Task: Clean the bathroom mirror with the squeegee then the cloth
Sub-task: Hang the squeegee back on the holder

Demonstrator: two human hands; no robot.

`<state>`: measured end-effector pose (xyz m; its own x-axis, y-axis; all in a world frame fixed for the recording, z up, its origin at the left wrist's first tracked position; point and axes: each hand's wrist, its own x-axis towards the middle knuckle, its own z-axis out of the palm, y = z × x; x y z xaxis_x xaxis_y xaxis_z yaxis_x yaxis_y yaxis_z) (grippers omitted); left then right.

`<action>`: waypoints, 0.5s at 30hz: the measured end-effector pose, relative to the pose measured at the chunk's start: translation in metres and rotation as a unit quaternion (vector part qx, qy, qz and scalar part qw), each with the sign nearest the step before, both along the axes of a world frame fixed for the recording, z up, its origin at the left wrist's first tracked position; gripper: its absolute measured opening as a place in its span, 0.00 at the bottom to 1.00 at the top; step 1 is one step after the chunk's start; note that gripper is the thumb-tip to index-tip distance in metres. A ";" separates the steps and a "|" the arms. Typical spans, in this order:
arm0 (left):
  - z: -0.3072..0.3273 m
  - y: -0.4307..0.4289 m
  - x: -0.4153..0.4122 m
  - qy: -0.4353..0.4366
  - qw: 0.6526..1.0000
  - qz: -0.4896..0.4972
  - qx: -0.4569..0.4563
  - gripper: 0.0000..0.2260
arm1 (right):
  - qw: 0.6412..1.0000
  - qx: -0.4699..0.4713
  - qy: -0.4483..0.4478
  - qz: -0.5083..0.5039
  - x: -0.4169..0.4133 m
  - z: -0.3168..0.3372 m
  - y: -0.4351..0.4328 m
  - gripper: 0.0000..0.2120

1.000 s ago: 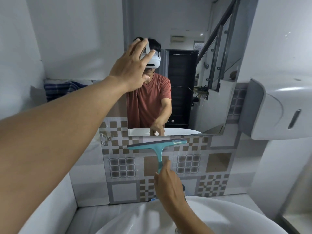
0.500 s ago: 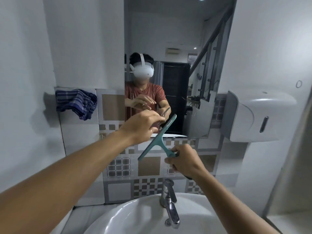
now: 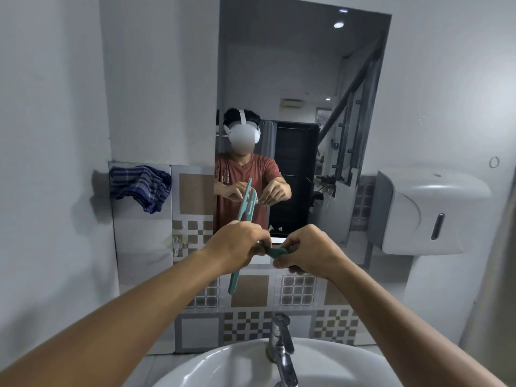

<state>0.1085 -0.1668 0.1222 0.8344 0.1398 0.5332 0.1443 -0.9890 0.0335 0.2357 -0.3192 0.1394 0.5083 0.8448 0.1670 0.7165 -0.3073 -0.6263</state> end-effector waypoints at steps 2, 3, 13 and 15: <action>-0.002 0.003 -0.007 0.005 1.000 0.020 -0.011 0.07 | 0.999 -0.008 0.037 0.028 -0.001 0.009 0.002 0.11; -0.003 0.004 -0.011 0.007 0.999 0.029 -0.025 0.07 | 0.998 -0.003 0.058 0.038 -0.002 0.014 0.002 0.11; -0.020 0.023 -0.042 -0.042 0.974 0.104 -0.195 0.07 | 0.977 0.158 0.135 0.048 -0.023 0.013 0.043 0.16; -0.024 0.027 -0.049 -0.052 0.964 0.109 -0.236 0.06 | 0.972 0.188 0.131 0.049 -0.029 0.007 0.056 0.19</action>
<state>0.0594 -0.1397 0.0978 0.7027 0.5538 0.4467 0.3189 -0.8064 0.4980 0.2067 -0.2637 0.1464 0.4949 0.7956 0.3494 0.5317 0.0408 -0.8459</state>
